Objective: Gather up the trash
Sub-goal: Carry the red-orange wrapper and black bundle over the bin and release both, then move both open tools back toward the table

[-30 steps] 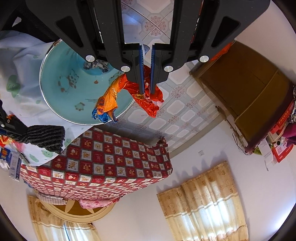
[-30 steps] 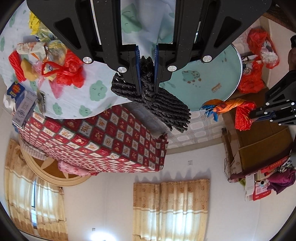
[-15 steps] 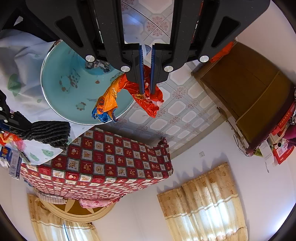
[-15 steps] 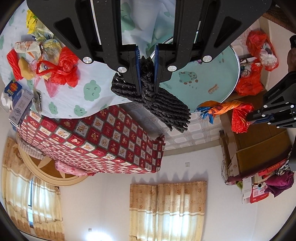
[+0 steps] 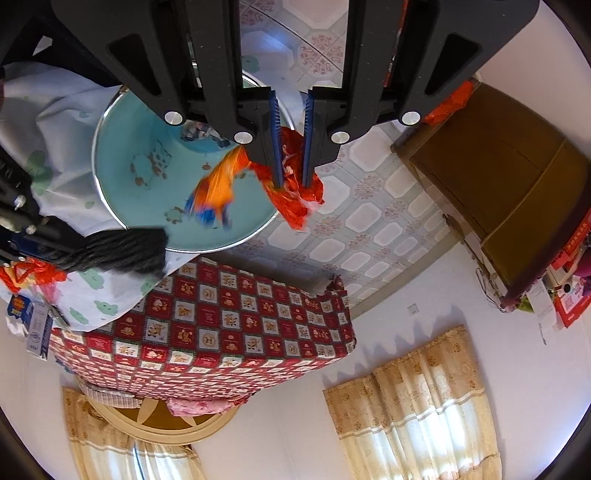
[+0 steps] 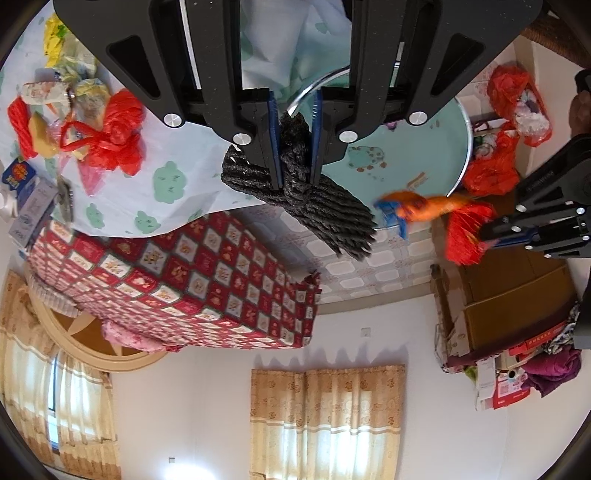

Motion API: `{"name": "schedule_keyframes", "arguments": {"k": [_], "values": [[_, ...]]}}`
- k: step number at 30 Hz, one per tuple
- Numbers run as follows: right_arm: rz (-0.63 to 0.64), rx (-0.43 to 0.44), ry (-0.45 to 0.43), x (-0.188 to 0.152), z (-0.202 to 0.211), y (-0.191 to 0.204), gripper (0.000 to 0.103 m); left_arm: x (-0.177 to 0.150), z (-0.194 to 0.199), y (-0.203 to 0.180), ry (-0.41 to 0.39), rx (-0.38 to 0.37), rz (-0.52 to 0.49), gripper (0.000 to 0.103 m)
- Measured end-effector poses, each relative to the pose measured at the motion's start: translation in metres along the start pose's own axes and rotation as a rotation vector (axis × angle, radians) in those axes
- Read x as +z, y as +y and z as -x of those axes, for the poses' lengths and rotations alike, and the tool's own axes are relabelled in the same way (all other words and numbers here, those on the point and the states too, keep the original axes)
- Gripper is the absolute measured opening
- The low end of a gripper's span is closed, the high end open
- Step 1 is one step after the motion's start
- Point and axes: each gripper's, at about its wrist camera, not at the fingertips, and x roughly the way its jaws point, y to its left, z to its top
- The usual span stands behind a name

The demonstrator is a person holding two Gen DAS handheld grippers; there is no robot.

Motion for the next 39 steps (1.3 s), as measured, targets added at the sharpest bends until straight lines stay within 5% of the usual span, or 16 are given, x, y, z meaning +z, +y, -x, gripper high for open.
{"name": "schedule_keyframes", "arguments": {"k": [1,2,4,7,10,22,34,39], "values": [[-0.005,0.001,-0.002,-0.001,0.0,-0.001,0.045,0.0,0.0,-0.001,0.001,-0.014,-0.003,0.019],[-0.007,0.0,0.001,-0.002,0.0,-0.001,0.049,-0.001,0.001,-0.003,-0.001,-0.024,-0.01,0.024],[-0.012,-0.005,0.01,-0.005,0.0,-0.002,0.049,-0.002,0.002,-0.005,-0.006,-0.026,-0.012,0.043],[-0.019,-0.022,0.016,-0.008,0.005,-0.004,0.049,-0.004,0.002,-0.01,-0.003,-0.04,-0.024,0.046],[-0.04,-0.072,0.013,-0.017,0.023,-0.016,0.049,-0.008,-0.001,-0.015,0.01,-0.04,-0.02,0.06],[-0.292,-0.42,0.001,-0.102,0.138,-0.127,0.05,-0.038,0.001,-0.101,0.047,-0.157,-0.18,0.06],[-0.388,-0.292,0.125,-0.154,0.125,-0.162,0.049,-0.03,0.018,-0.126,0.007,-0.184,-0.213,0.062],[-0.428,-0.193,0.111,-0.157,0.127,-0.161,0.021,-0.025,0.023,-0.134,-0.001,-0.2,-0.216,0.062]]}}
